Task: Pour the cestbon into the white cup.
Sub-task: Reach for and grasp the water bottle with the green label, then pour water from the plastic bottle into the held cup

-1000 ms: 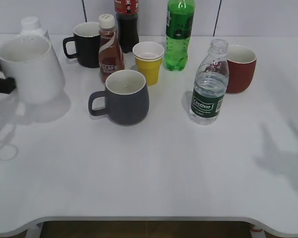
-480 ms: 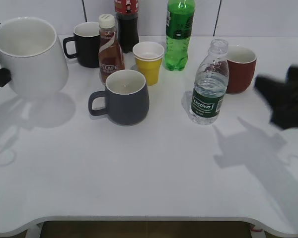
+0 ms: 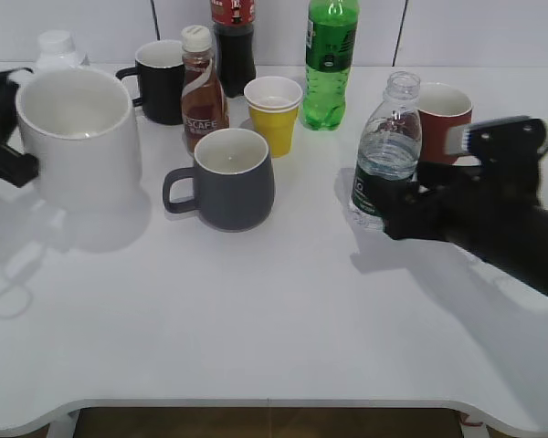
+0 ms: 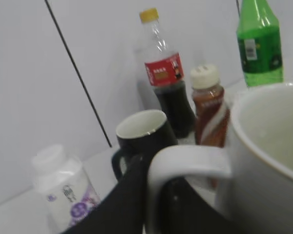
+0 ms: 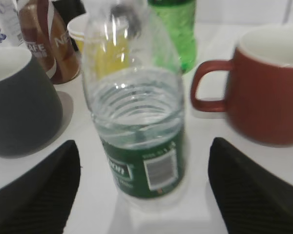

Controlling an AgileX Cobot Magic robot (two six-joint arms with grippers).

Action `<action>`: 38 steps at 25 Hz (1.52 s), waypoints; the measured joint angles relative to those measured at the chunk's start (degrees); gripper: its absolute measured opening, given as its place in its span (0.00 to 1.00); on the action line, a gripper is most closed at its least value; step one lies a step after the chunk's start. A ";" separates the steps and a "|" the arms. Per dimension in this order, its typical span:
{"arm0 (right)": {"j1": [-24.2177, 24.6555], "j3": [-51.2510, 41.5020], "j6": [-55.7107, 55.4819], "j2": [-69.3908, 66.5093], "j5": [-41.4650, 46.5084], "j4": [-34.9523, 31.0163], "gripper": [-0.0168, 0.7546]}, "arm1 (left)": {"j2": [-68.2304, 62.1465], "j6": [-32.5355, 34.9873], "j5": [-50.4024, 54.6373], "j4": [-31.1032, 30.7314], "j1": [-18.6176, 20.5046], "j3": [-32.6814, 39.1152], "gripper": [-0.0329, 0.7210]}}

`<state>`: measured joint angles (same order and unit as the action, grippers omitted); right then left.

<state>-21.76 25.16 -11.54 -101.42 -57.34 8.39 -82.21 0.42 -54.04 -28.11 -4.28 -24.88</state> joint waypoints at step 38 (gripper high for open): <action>-15.99 34.01 53.16 11.78 55.62 30.79 0.60 | 6.85 -5.15 42.09 9.68 -28.45 -12.69 0.09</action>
<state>-37.75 59.17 41.62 -89.64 -1.72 39.18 -75.36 -4.73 -11.95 -18.43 -32.74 -37.57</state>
